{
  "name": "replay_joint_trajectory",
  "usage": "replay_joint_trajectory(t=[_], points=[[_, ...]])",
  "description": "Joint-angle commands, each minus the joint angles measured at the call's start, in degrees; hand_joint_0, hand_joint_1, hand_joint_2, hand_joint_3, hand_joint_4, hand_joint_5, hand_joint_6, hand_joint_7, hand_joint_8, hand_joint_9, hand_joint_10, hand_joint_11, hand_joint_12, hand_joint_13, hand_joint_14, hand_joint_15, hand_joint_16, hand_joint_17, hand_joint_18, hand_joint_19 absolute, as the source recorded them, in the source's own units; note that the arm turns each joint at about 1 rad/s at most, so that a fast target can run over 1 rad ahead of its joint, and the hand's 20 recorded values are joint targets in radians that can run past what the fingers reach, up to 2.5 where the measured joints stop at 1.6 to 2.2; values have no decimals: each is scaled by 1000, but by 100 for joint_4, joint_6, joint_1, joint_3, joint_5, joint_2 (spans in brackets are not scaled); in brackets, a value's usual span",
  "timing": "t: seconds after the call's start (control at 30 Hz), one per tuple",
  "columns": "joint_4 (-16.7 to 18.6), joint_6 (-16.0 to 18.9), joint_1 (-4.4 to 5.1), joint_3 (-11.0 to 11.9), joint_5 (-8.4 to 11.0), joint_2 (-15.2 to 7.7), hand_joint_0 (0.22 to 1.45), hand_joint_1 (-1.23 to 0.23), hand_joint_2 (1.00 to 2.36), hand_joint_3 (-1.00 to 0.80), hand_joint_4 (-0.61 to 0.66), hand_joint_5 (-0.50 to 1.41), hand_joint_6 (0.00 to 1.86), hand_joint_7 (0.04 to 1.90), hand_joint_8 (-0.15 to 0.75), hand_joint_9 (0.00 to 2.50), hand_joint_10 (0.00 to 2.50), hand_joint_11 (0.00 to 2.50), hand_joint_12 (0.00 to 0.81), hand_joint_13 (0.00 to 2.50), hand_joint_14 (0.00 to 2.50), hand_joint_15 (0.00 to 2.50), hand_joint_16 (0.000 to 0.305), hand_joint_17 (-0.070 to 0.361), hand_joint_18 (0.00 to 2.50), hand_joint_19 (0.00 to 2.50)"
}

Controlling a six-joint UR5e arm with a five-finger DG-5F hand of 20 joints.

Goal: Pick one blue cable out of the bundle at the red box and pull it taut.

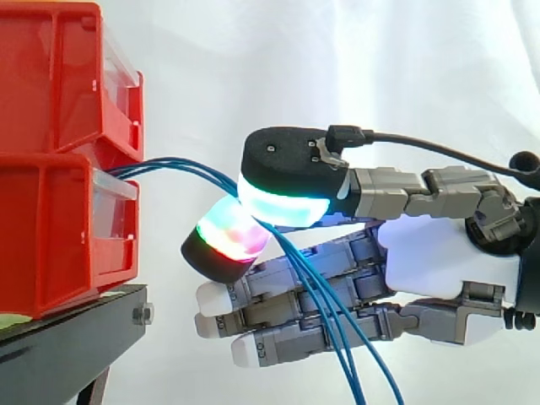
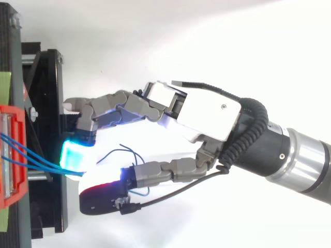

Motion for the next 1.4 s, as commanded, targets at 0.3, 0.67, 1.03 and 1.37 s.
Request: replay_joint_trajectory(t=[0.3, 0.67, 1.03, 1.37], points=[[0, 66, 0, 1, 27, -7, 715, -1032, 1021, -169, 58, -256, 878, 1013, 281, 481, 13, 586, 398, 295, 1, 0, 52, 118, 364, 0], [0, 137, 0, 1, 27, 1, 704, -1057, 1015, -283, 64, -261, 870, 1002, 273, 451, 13, 577, 397, 274, 0, 0, 52, 117, 340, 0], [18, 110, 9, 1, 18, -7, 597, -1029, 1000, -500, 122, -256, 839, 994, 292, 435, 13, 573, 397, 245, 0, 4, 53, 118, 302, 0], [176, 22, 9, -8, 53, -42, 470, -928, 1000, -500, 207, -203, 677, 1011, 337, 463, 15, 572, 427, 229, 0, 30, 59, 132, 277, 16]])
